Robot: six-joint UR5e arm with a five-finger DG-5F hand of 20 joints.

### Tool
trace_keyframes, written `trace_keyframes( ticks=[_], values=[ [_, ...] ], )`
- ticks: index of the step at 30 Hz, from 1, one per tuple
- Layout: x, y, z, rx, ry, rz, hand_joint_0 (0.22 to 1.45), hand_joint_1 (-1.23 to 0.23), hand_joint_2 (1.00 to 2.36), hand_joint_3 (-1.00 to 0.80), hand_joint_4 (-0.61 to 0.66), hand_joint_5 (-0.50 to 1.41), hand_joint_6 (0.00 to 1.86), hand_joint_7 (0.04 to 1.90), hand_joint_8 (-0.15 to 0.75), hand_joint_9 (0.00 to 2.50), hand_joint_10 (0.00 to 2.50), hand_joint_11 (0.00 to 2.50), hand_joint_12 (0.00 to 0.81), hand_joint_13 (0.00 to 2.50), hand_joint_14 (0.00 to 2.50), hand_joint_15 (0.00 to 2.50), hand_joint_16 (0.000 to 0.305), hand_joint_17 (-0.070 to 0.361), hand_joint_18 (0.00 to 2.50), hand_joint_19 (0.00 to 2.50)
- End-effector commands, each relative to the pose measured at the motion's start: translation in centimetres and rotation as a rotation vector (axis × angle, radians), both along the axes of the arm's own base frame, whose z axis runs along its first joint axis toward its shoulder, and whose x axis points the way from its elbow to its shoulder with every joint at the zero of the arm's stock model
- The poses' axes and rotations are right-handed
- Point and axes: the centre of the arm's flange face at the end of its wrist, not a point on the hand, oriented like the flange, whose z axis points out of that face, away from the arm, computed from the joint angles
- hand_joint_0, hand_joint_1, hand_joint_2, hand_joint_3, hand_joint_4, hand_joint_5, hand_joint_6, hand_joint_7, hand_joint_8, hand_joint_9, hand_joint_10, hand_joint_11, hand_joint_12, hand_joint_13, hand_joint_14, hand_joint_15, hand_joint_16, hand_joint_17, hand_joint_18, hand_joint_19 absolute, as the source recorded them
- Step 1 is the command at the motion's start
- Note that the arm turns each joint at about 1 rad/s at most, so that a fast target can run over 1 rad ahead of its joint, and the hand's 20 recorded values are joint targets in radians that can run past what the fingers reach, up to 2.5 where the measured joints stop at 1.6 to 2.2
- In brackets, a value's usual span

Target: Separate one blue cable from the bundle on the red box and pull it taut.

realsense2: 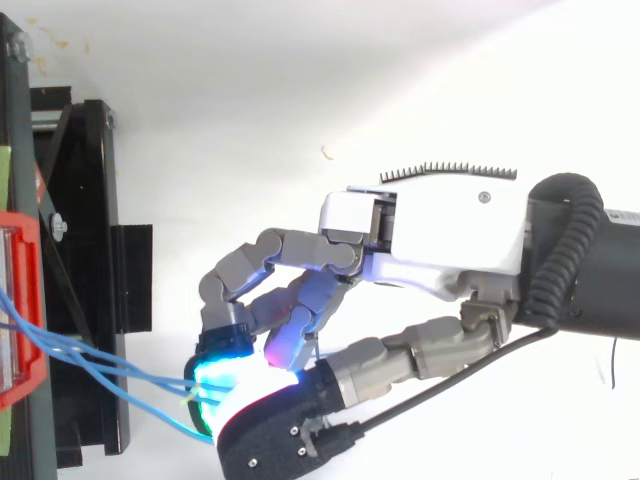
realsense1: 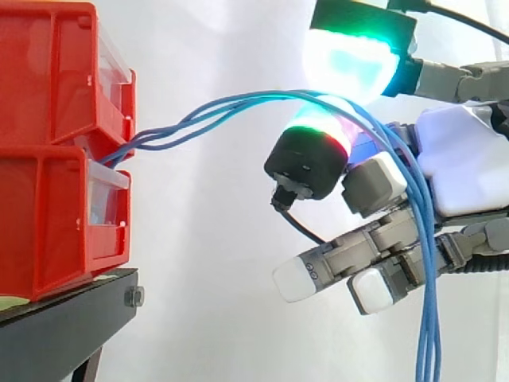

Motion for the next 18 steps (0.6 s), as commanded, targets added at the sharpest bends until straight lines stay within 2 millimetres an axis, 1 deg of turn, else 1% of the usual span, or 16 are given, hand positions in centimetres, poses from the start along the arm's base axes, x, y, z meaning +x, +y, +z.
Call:
trace_keyframes(
  ticks=[1, 3, 10, 11, 13, 15, 16, 17, 18],
  values=[
    [-0.04, -0.01, 0.03, 0.000, 0.001, 0.000, 0.59, -0.73, 1.01, -0.23, 0.09, -0.12, 0.82, 1.17, 0.365, 1.15, 0.02, 0.74, 0.409, 0.64, 0.01, 0.25, 0.059, 0.133, 0.69, 0.52],
    [0.01, 0.00, 0.11, 0.001, -0.002, 0.000, 0.59, -0.76, 1.01, -0.22, 0.08, -0.12, 0.82, 1.16, 0.365, 1.14, 0.02, 0.73, 0.411, 0.64, 0.01, 0.25, 0.059, 0.133, 0.70, 0.51],
    [0.01, 0.00, 0.11, -0.001, -0.002, 0.000, 0.62, -0.88, 1.02, -0.23, 0.04, -0.14, 0.83, 1.14, 0.317, 1.02, 0.02, 0.74, 0.379, 0.58, 0.01, 0.25, 0.053, 0.119, 0.62, 0.50],
    [-0.02, 0.00, 0.04, -0.001, 0.000, 0.000, 0.66, -0.92, 1.01, -0.27, 0.00, -0.15, 0.85, 1.11, 0.313, 1.00, 0.02, 0.75, 0.380, 0.57, 0.01, 0.24, 0.053, 0.119, 0.62, 0.48],
    [-0.02, 0.00, 0.04, -0.001, 0.000, 0.000, 0.68, -0.95, 1.01, -0.30, -0.03, -0.16, 0.86, 1.13, 0.311, 0.99, 0.02, 0.74, 0.378, 0.56, 0.01, 0.23, 0.053, 0.118, 0.61, 0.46],
    [0.01, 0.00, 0.11, -0.001, -0.002, 0.000, 0.72, -0.96, 1.01, -0.35, -0.07, -0.17, 0.87, 1.11, 0.301, 0.96, 0.02, 0.73, 0.373, 0.55, 0.01, 0.22, 0.053, 0.119, 0.61, 0.44],
    [0.03, 0.01, 0.00, -0.001, 0.000, 0.000, 0.72, -0.96, 1.01, -0.35, -0.07, -0.17, 0.88, 1.11, 0.298, 0.96, 0.02, 0.74, 0.372, 0.55, 0.01, 0.23, 0.053, 0.118, 0.61, 0.44],
    [0.03, 0.01, 0.00, -0.001, 0.000, 0.000, 0.74, -0.97, 1.01, -0.37, -0.06, -0.17, 0.88, 1.15, 0.299, 0.96, 0.02, 0.74, 0.373, 0.55, 0.01, 0.22, 0.053, 0.118, 0.61, 0.43],
    [0.03, 0.01, 0.00, -0.001, 0.000, 0.000, 0.74, -0.98, 1.01, -0.38, -0.04, -0.18, 0.89, 1.14, 0.295, 0.96, 0.02, 0.74, 0.372, 0.55, 0.01, 0.21, 0.052, 0.118, 0.60, 0.43]
  ],
)
